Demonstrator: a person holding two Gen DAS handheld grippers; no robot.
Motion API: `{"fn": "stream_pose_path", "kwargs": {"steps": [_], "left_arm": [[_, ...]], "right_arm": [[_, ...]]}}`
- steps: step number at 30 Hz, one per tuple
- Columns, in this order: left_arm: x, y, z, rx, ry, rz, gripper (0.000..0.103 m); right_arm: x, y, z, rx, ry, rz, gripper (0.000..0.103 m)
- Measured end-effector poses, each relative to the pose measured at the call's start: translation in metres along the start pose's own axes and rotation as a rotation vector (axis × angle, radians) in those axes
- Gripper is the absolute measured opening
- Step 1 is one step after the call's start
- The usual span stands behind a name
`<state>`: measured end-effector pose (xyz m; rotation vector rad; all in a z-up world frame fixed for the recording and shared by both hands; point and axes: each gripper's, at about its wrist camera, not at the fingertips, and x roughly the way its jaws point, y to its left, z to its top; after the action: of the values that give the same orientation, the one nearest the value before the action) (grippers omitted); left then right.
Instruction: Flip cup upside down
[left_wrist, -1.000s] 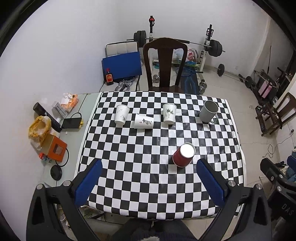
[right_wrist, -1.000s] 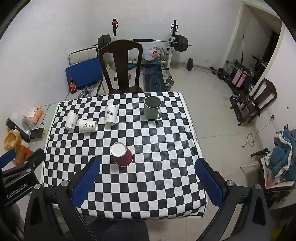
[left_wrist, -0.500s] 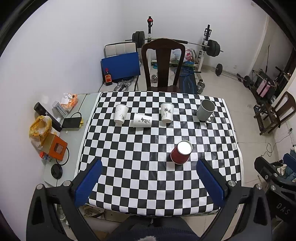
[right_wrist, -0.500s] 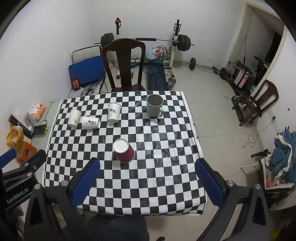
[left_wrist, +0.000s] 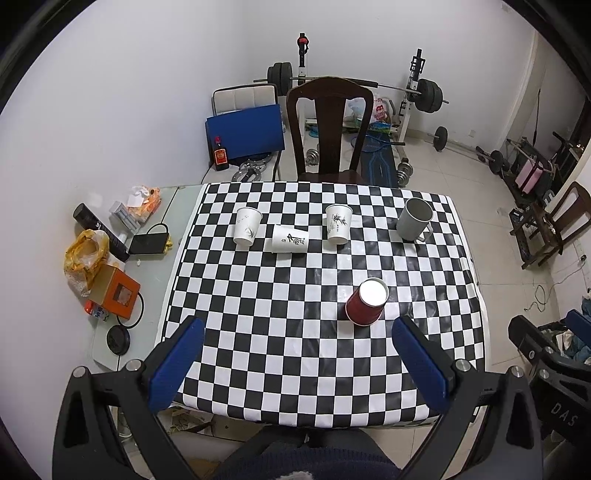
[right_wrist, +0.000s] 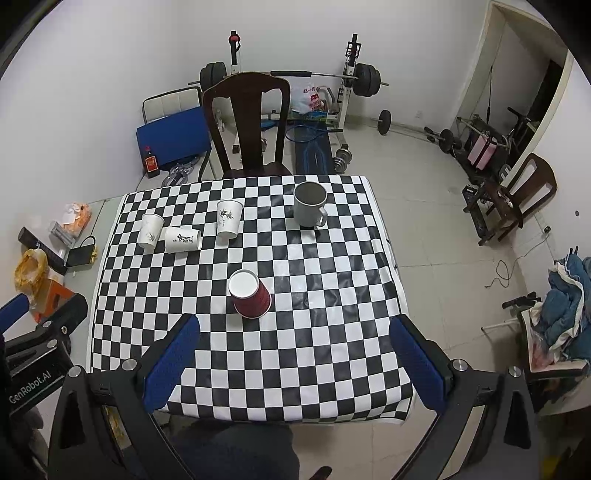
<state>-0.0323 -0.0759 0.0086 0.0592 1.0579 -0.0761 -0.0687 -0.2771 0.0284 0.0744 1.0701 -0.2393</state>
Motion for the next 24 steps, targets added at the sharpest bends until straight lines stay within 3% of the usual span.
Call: {"fn": "stream_pose_path", "kwargs": {"steps": [24], "left_arm": [[-0.013,0.005,-0.008,0.013,0.007,-0.002,0.103]], "right_arm": [[-0.001,-0.002,0.001,-0.004,0.006,0.003,0.103]]}}
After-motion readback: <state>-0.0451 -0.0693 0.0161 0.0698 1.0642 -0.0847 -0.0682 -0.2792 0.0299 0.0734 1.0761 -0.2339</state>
